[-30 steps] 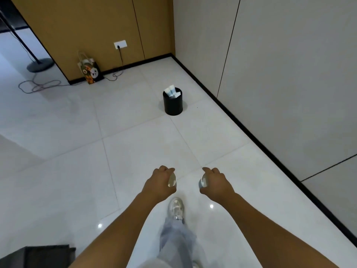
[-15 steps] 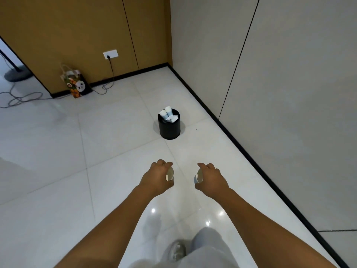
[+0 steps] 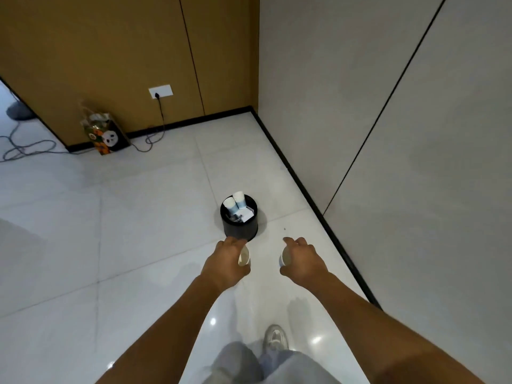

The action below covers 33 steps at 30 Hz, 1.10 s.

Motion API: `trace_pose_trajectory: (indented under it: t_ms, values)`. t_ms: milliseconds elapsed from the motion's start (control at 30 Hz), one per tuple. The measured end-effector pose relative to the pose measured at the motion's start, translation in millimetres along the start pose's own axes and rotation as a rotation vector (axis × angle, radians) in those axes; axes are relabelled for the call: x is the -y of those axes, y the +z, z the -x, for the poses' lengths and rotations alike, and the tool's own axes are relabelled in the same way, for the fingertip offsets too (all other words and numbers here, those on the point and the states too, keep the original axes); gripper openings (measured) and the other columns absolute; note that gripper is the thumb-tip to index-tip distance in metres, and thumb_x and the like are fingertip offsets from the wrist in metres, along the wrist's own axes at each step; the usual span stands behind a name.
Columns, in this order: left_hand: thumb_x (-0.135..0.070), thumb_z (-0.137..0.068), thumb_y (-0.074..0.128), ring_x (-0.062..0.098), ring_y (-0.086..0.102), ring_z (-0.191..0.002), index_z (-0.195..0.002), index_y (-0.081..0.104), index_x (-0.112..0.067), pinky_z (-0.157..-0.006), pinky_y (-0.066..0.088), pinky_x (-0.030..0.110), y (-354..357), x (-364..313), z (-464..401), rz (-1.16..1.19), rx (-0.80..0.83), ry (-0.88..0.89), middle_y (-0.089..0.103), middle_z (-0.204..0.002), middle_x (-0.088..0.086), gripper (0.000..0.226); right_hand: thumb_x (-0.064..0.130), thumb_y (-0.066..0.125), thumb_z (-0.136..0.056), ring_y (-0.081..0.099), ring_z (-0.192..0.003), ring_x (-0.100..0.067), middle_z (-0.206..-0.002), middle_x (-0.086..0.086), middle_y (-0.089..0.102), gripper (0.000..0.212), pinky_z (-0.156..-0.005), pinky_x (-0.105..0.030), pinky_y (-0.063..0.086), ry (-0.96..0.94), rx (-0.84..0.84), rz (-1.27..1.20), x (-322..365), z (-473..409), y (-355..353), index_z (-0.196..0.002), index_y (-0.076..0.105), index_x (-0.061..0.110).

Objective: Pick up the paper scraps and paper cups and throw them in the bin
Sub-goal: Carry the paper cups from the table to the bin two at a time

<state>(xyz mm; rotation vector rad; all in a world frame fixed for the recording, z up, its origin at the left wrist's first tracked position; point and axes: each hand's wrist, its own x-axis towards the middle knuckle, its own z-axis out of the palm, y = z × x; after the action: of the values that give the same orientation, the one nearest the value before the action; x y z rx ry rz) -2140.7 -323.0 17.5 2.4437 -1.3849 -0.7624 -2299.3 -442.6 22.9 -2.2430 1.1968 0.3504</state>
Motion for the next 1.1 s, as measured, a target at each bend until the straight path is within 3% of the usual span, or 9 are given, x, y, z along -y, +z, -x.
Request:
trace_pose_trajectory:
  t_ms: [267,733,967,1100]
  values:
    - [-0.035,-0.083,0.063,0.021,0.046,-0.117,-0.133,0.046,-0.022,-0.089,0.048,0.034,-45.3,13.9,-128.4,0.046,-0.017,-0.144,0.046,-0.13,0.002,0.054,0.028,0.067,-0.083,0.041,-0.122,-0.029,-0.134,-0.008,0.039,0.074,-0.093,-0.037,0.047,-0.086,0.072,0.047,26.5,-148.4,-63.7,-0.146,0.029,0.021]
    - [-0.032,-0.085,0.062,0.025,0.043,-0.12,-0.135,0.041,-0.019,-0.093,0.047,0.039,-133.7,71.4,-358.1,0.103,0.041,-0.361,0.045,-0.13,0.006,0.055,0.024,0.068,-0.084,0.042,-0.122,-0.031,-0.134,-0.011,0.04,0.066,-0.098,-0.036,0.041,-0.148,0.198,0.083,105.0,-398.0,-144.0,-0.141,0.035,0.017]
    - [-0.034,-0.085,0.062,0.025,0.043,-0.121,-0.136,0.04,-0.02,-0.09,0.048,0.042,-138.6,104.8,-447.1,0.174,0.029,-0.548,0.044,-0.132,0.005,0.057,0.022,0.065,-0.084,0.044,-0.119,-0.029,-0.131,-0.008,0.042,0.057,-0.091,-0.037,0.047,-0.231,0.298,0.174,132.1,-512.3,-152.3,-0.135,0.041,0.018]
    - [-0.035,-0.085,0.062,0.025,0.04,-0.125,-0.14,0.037,-0.02,-0.093,0.046,0.042,-120.4,123.6,-501.3,0.315,-0.007,-0.72,0.041,-0.138,0.005,0.062,0.02,0.065,-0.083,0.043,-0.121,-0.032,-0.136,-0.009,0.039,0.058,-0.095,-0.04,0.046,-0.295,0.376,0.244,139.4,-589.7,-143.9,-0.136,0.041,0.018]
